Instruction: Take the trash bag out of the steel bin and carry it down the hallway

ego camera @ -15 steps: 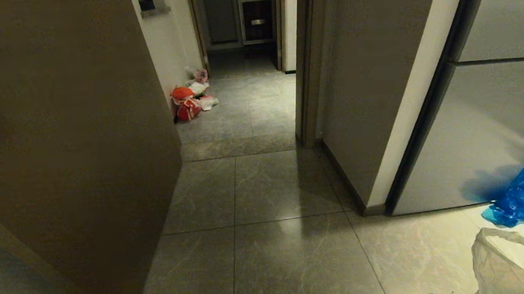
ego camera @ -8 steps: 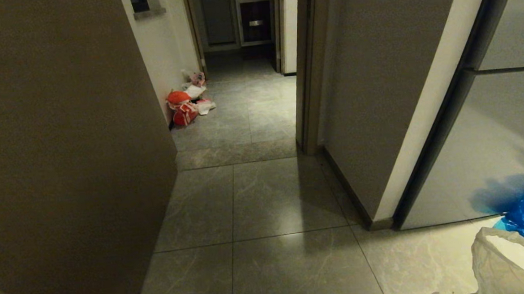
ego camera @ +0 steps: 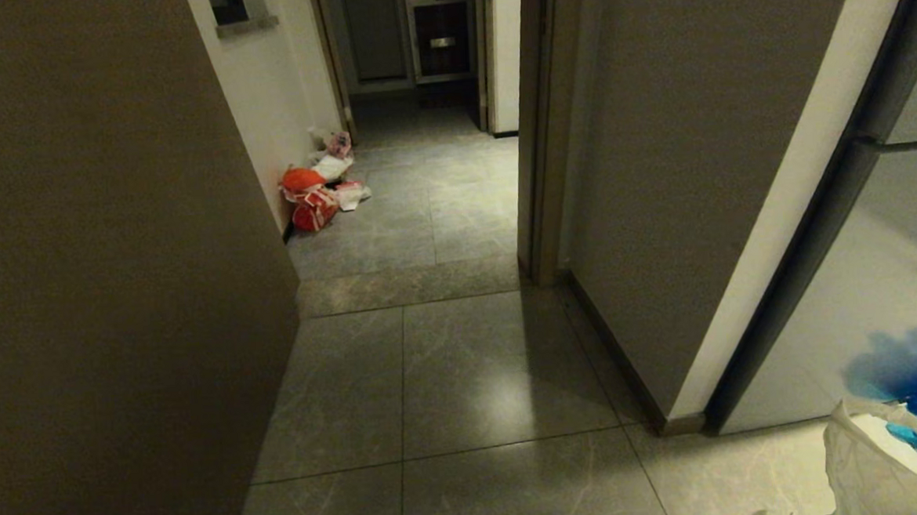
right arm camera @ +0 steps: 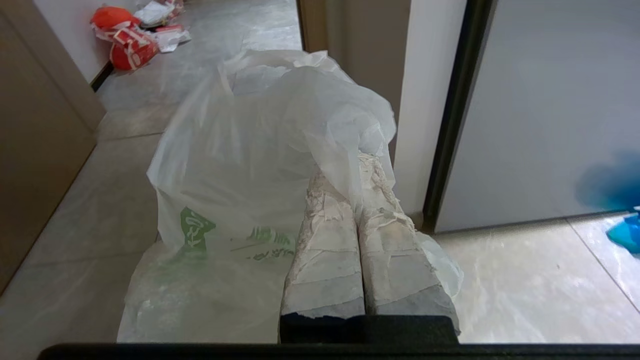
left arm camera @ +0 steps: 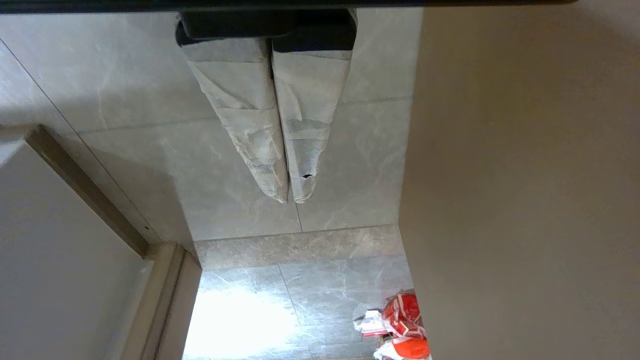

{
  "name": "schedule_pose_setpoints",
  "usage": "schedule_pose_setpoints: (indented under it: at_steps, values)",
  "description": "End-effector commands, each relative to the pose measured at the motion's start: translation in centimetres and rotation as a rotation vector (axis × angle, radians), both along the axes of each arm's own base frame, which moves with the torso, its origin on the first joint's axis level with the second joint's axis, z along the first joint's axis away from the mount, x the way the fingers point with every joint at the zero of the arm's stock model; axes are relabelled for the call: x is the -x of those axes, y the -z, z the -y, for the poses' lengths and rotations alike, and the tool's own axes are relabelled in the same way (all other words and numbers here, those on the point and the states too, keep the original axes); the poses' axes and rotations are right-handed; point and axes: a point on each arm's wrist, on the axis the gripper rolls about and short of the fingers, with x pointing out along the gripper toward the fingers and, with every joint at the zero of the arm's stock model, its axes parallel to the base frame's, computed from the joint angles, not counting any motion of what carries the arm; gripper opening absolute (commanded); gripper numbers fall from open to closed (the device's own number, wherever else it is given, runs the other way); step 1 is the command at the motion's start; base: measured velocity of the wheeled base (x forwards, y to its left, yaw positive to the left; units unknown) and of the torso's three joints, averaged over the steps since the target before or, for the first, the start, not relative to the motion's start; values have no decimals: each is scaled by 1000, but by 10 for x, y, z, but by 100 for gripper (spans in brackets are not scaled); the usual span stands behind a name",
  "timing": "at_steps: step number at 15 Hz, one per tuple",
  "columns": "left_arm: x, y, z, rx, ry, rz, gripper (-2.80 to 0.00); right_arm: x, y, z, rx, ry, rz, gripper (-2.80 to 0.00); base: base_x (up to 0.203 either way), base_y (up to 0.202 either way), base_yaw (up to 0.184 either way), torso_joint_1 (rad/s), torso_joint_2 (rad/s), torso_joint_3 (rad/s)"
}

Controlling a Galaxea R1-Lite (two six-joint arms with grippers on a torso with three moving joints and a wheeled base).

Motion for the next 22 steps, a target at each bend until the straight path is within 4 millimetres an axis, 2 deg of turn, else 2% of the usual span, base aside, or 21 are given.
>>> schedule_pose_setpoints:
  at_steps: [1, 22]
  values:
    - [0, 0, 0, 0, 0, 0, -280, 0, 0, 0, 1, 0, -1, -280, 186, 0, 0, 6, -2, 2]
    - [0, 0, 0, 2, 0, 0, -280, 0, 0, 0, 1, 1, -1, -280, 186, 0, -3, 3, 3, 3]
